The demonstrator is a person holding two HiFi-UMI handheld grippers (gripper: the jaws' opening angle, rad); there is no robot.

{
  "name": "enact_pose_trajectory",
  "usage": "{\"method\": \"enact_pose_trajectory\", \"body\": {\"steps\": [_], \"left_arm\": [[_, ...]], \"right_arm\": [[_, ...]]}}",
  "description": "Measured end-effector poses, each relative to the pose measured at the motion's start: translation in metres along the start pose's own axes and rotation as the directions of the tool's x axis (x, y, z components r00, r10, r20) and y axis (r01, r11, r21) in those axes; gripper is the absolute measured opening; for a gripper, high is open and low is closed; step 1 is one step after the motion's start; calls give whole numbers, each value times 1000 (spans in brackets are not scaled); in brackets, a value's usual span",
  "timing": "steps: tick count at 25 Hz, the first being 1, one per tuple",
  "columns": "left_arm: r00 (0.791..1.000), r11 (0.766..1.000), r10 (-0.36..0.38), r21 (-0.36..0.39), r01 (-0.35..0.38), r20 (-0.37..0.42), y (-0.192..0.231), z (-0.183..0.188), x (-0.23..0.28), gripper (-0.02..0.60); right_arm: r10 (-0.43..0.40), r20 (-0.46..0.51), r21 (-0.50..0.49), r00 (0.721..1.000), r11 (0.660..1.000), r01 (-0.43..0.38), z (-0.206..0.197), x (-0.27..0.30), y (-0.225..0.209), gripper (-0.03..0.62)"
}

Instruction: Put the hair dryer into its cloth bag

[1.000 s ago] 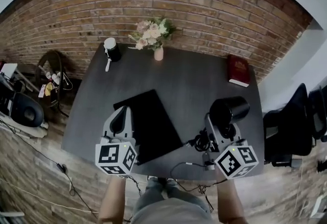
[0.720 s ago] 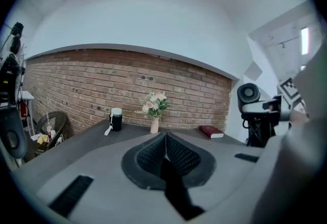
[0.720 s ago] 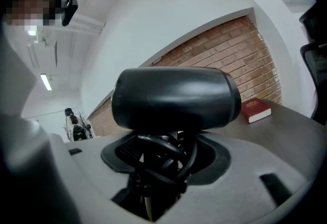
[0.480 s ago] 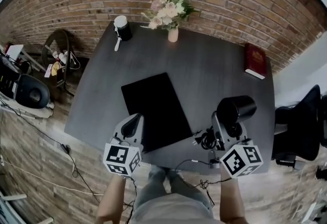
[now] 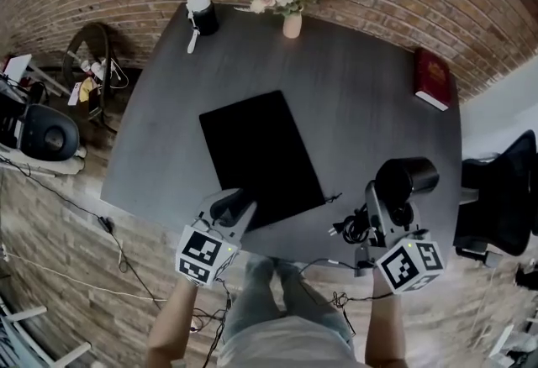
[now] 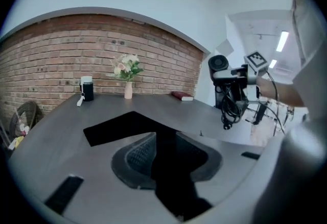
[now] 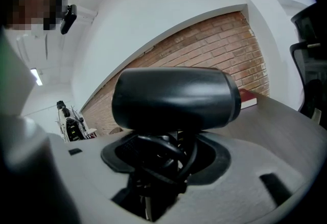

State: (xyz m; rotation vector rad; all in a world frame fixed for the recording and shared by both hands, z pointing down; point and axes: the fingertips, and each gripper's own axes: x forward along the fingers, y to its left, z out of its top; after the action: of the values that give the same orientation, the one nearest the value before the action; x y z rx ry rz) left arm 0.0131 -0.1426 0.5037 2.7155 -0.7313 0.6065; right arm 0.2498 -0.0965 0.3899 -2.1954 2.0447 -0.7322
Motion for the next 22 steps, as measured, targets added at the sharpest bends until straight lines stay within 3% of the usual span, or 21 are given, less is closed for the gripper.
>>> {"method": "enact_pose_trajectory", "body": {"steps": [4,11,16,22], "left_arm": [[984,981,-116,137,135,-136,-20,-32,7,142],[912,895,-235,290,338,-337,-55,-70,18,167],[865,852,-244,330,407,-438,-65,-92,29,167],[838,848,-225,324,419,-497,-61,-108,35,167]], "right_arm": [[-21,-14,6,1000,1000,21,-9,-9,-4,247],[-55,-44,12,997,998,56,-25,-26,-14,247],[-72,-54,16,996,997,73,-31,-37,-23,247],[-94,-68,36,993,995,96,-40,-49,-38,249]]}}
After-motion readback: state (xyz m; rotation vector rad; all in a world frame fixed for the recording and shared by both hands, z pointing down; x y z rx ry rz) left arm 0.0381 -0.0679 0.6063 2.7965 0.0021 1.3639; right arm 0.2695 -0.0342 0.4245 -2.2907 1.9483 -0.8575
